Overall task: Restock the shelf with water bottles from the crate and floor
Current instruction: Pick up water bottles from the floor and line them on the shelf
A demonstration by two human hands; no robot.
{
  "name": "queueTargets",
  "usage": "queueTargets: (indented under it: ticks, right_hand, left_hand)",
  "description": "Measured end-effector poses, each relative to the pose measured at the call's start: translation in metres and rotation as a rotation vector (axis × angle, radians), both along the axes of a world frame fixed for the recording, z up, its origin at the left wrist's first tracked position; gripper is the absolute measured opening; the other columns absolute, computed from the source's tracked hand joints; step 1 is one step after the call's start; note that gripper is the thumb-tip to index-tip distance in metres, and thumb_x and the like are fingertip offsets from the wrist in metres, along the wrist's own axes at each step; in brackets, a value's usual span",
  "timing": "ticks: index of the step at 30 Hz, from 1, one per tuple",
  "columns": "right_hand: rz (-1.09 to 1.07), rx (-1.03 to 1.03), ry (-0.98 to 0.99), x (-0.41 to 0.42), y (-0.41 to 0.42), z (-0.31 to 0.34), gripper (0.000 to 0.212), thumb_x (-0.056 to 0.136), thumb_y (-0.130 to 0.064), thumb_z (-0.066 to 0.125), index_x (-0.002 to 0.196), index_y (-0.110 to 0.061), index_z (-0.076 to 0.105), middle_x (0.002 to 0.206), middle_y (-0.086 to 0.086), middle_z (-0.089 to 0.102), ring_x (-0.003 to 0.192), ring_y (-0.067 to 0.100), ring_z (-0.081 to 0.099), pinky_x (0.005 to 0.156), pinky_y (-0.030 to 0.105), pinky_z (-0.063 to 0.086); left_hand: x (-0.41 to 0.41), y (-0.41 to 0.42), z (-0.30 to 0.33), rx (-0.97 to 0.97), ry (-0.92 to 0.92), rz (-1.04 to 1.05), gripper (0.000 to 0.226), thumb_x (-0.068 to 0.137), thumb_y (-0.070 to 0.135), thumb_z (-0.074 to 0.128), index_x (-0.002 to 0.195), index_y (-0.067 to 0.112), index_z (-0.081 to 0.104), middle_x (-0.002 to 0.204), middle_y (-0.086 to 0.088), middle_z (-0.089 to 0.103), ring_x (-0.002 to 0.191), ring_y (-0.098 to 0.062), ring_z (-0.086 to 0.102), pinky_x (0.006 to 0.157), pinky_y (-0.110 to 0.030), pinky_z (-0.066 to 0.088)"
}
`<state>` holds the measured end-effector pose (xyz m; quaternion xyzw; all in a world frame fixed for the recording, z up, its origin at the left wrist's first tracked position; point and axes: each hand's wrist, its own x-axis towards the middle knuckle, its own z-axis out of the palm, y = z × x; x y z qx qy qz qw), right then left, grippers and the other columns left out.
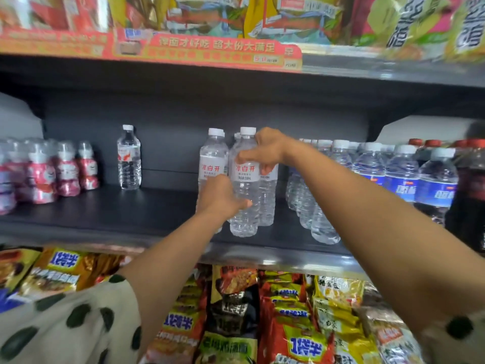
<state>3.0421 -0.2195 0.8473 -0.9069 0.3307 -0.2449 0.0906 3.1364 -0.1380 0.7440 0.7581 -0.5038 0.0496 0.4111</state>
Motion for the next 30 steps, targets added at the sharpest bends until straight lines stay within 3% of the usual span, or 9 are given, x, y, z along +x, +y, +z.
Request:
queueTargets:
  ticks: [2, 4, 6, 10, 14, 19, 30]
  right_hand:
    - [0.029, 0.024, 0.003, 0.005, -0.007, -0.003, 0.033, 0.078, -0.039, 0.074, 0.076, -0.011, 0.056, 0.072, 0.007, 0.068, 0.061, 0.022, 0.071, 0.062, 0.032, 0.059]
    - [0.039, 0.03, 0.006, 0.008, -0.014, -0.005, 0.032, 0.079, -0.038, 0.073, 0.078, -0.011, 0.056, 0.079, 0.008, 0.07, 0.063, 0.023, 0.072, 0.06, 0.031, 0.059]
    - [0.05, 0.039, 0.014, 0.011, -0.02, -0.005, 0.031, 0.078, -0.037, 0.072, 0.08, -0.009, 0.06, 0.081, 0.011, 0.072, 0.064, 0.024, 0.072, 0.064, 0.034, 0.06]
    - [0.044, 0.08, 0.044, 0.011, -0.025, -0.004, 0.031, 0.08, -0.039, 0.07, 0.084, -0.01, 0.06, 0.085, 0.009, 0.072, 0.067, 0.022, 0.072, 0.068, 0.032, 0.06]
    - [0.026, 0.125, 0.159, 0.01, -0.028, 0.004, 0.04, 0.08, -0.045, 0.07, 0.091, -0.008, 0.06, 0.088, 0.013, 0.072, 0.073, 0.025, 0.073, 0.079, 0.039, 0.059]
    - [0.009, 0.098, 0.211, 0.011, -0.024, 0.01, 0.048, 0.077, -0.049, 0.072, 0.098, -0.008, 0.059, 0.089, 0.011, 0.072, 0.069, 0.023, 0.073, 0.079, 0.04, 0.059]
    - [-0.021, 0.094, 0.173, 0.016, -0.02, 0.006, 0.043, 0.08, -0.047, 0.071, 0.095, -0.009, 0.059, 0.089, 0.01, 0.072, 0.067, 0.021, 0.073, 0.077, 0.039, 0.06]
  left_hand:
    - [0.001, -0.004, -0.003, 0.013, -0.007, 0.034, 0.045, 0.075, 0.033, 0.081, 0.06, 0.015, 0.043, 0.057, 0.004, 0.045, 0.049, -0.008, 0.041, 0.043, -0.021, 0.029]
    - [0.002, -0.008, -0.005, 0.018, -0.011, 0.063, 0.038, 0.076, 0.034, 0.08, 0.067, 0.01, 0.052, 0.058, 0.003, 0.045, 0.05, -0.01, 0.042, 0.042, -0.022, 0.03]
    - [0.004, -0.01, -0.007, 0.012, -0.022, 0.081, 0.037, 0.076, 0.036, 0.08, 0.077, 0.006, 0.059, 0.06, 0.001, 0.047, 0.052, -0.014, 0.045, 0.043, -0.023, 0.031]
    - [0.002, -0.013, -0.011, -0.003, -0.058, 0.096, 0.038, 0.075, 0.037, 0.08, 0.071, 0.008, 0.056, 0.064, -0.003, 0.052, 0.062, -0.02, 0.053, 0.049, -0.026, 0.037]
    - [0.0, -0.01, -0.016, 0.005, -0.108, 0.087, 0.051, 0.078, 0.037, 0.078, 0.057, 0.015, 0.037, 0.056, 0.002, 0.04, 0.053, -0.014, 0.042, 0.044, -0.024, 0.027]
    - [-0.001, -0.004, -0.027, 0.075, -0.108, 0.082, 0.047, 0.077, 0.034, 0.079, 0.058, 0.014, 0.041, 0.06, 0.001, 0.047, 0.063, -0.018, 0.052, 0.055, -0.027, 0.037]
    - [0.001, -0.006, -0.027, 0.077, -0.048, 0.092, 0.044, 0.077, 0.028, 0.078, 0.059, 0.014, 0.041, 0.064, 0.0, 0.048, 0.064, -0.019, 0.053, 0.051, -0.026, 0.037]
